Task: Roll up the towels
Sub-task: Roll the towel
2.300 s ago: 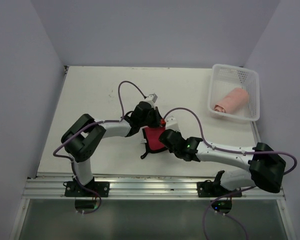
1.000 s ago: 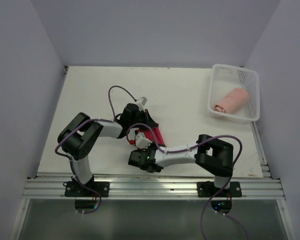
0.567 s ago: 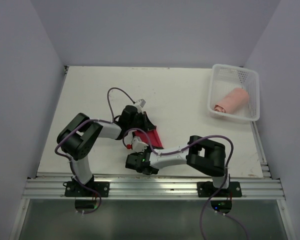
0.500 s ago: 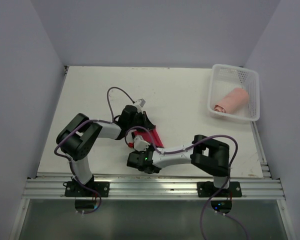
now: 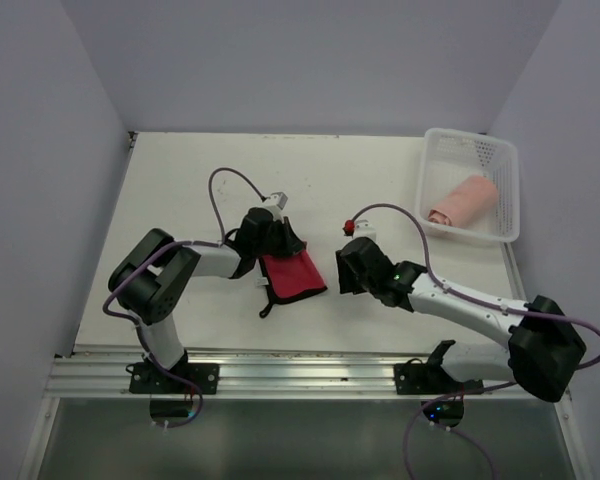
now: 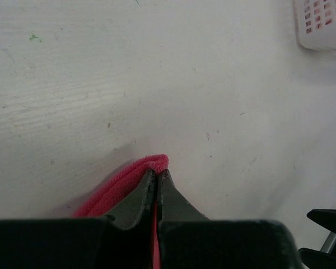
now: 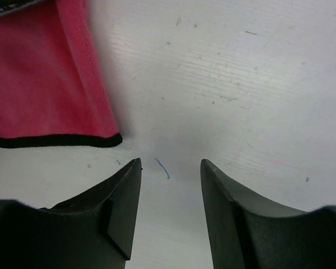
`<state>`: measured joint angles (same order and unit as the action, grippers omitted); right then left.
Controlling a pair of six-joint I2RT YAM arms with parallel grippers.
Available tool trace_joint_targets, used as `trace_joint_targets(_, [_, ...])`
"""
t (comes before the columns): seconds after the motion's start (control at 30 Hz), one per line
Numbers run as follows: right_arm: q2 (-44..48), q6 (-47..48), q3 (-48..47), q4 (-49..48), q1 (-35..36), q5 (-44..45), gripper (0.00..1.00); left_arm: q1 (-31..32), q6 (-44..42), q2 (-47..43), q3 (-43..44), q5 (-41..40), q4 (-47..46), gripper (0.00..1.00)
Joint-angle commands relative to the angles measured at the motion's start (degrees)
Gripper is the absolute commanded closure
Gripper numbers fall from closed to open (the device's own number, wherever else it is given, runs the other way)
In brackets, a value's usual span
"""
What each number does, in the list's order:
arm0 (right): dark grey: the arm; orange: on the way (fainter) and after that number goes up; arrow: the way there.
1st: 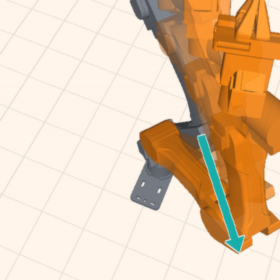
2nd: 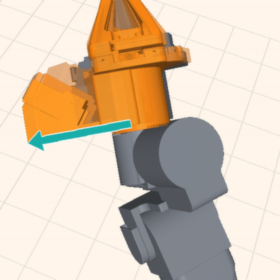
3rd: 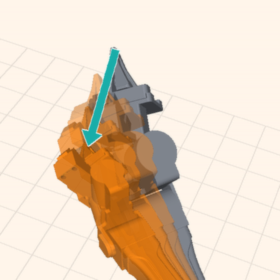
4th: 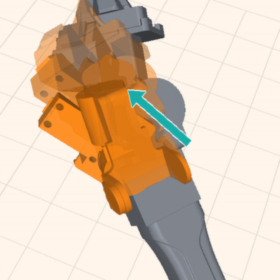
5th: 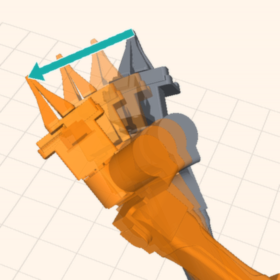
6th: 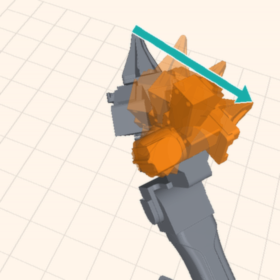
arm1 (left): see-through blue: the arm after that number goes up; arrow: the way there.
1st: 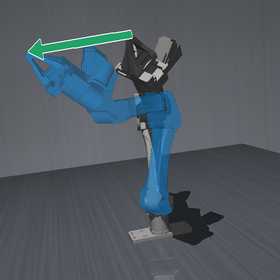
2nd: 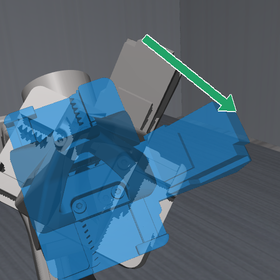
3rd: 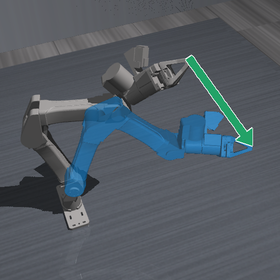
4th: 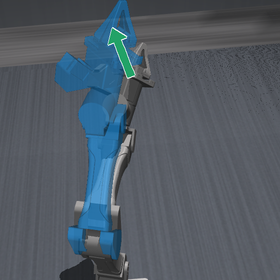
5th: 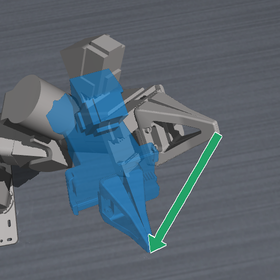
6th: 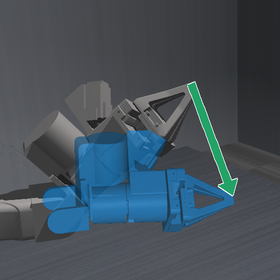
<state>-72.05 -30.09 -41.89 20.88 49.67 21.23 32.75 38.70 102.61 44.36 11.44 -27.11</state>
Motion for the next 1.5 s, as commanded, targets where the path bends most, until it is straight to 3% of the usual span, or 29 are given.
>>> trace_joint_targets(0.0, [2.4, -3.0, 4.7, -13.0, -4.5, -16.6, 0.49, 0.6, -2.1, -1.2, 0.9, -1.4, -2.4, 1.00])
trace_joint_targets(0.17, [-2.4, -8.0, 7.0, -24.4, -8.4, -28.2, 0.50, 0.6, -2.4, -2.8, 1.0, -2.8, -0.7, 1.00])
trace_joint_targets(0.4, [-7.2, -10.6, 8.7, -30.5, -8.5, -29.2, 0.50, 0.6, -2.4, -3.3, 1.1, -2.7, -0.2, 1.00])
trace_joint_targets(0.87, [-14.1, -9.3, 8.4, -33.5, -8.7, -28.4, 0.52, 0.6, -3.5, -4.3, 0.8, -2.4, 0.5, 1.00])
trace_joint_targets(1.23, [-16.0, -10.1, 8.5, -35.5, -8.8, -29.7, 0.67, 0.3, -3.4, -4.3, 0.8, -2.5, 0.7, 1.00])
trace_joint_targets(1.33, [-15.9, -10.1, 8.7, -35.4, -8.8, -29.8, 0.78, 0.2, -3.2, -4.2, 0.7, -2.7, 0.6, 1.00])
trace_joint_targets(1.37, [-15.8, -9.9, 8.7, -35.3, -8.7, -29.7, 0.90, 0.1, -3.1, -4.2, 0.8, -2.7, 0.6, 1.00])
trace_joint_targets(1.43, [-15.8, -9.4, 8.9, -35.2, -8.8, -29.5, 1.00, 0.1, -2.6, -4.3, 1.0, -3.1, 0.9, 1.00])
trace_joint_targets(1.47, [-15.6, -9.0, 9.0, -35.5, -8.7, -29.4, 1.00, 0.0, -2.6, -4.3, 1.3, -3.2, 1.3, 1.00])
